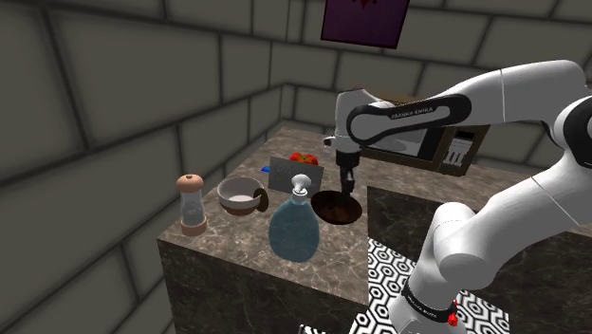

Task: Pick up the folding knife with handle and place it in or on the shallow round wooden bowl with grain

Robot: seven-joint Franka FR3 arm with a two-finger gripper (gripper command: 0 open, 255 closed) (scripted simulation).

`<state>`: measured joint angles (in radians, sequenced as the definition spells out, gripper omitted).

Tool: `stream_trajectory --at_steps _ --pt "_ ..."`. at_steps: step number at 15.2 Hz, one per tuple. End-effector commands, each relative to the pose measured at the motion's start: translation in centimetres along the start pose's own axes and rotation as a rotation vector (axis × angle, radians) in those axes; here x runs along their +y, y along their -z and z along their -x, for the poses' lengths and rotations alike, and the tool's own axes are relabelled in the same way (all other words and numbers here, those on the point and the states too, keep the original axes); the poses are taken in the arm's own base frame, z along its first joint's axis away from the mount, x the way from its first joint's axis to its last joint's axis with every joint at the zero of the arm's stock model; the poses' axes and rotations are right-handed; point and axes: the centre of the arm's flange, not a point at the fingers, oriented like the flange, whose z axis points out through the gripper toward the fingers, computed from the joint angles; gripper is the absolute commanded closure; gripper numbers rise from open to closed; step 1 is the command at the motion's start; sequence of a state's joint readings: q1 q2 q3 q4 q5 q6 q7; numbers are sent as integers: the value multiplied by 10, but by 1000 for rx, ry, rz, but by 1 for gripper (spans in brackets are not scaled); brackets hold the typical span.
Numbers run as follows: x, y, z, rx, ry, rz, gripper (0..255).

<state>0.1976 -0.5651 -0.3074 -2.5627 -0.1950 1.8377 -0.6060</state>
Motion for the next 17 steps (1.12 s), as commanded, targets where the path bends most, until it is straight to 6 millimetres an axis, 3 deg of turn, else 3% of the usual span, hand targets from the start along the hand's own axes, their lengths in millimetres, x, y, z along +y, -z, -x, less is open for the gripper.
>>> stream_trajectory --at_steps 1,8,16,17 --pt "1 -10 -2 1 0 0 255" --pt "4 -46 -7 1 0 0 255" --pt "4 -46 -7 1 0 0 255" --pt "4 -46 -7 0 0 0 0"
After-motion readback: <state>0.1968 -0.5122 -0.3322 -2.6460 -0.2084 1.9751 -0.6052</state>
